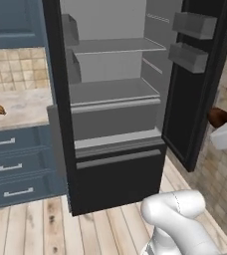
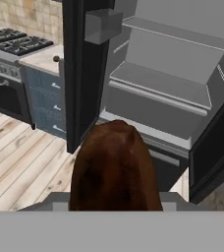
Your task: Open the fridge, remove the kiwi, sweet potato, and chicken drumstick, and place them on any counter.
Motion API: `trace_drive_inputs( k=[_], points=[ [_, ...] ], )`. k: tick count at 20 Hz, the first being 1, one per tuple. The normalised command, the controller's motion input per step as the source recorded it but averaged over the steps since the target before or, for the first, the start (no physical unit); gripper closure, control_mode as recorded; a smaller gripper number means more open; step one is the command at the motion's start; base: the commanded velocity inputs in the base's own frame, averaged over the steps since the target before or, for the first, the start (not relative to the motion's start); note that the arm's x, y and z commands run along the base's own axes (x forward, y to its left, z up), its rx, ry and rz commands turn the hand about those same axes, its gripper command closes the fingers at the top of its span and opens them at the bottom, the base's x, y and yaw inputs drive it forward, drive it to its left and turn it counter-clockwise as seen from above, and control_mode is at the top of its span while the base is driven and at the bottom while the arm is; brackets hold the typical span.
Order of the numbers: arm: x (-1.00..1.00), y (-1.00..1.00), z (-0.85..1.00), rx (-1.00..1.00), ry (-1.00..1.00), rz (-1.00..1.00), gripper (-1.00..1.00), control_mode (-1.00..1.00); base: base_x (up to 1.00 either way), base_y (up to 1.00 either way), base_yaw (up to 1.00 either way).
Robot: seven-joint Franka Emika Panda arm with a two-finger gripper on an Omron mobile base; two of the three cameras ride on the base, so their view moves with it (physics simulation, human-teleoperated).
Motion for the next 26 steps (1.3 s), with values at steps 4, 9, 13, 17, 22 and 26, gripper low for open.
trace_drive_inputs(
  k=[4, 9, 13, 17, 22, 26],
  points=[
    [0.00, 0.00, 0.00, 0.00, 0.00, 0.00, 1.00, 1.00, -0.12, 0.09, -0.03],
    [0.00, 0.00, 0.00, 0.00, 0.00, 0.00, 1.00, 1.00, -0.01, 0.00, 0.00],
    [0.00, 0.00, 0.00, 0.00, 0.00, 0.00, 1.00, 1.00, -0.05, 0.86, 0.00],
    [0.00, 0.00, 0.00, 0.00, 0.00, 0.00, 1.00, 1.00, -0.13, 1.00, 0.00],
    [0.00, 0.00, 0.00, 0.00, 0.00, 0.00, 1.00, 1.00, -0.01, 1.00, 0.00],
    [0.00, 0.00, 0.00, 0.00, 0.00, 0.00, 1.00, 1.00, 0.00, 1.00, 0.00]
  ],
)
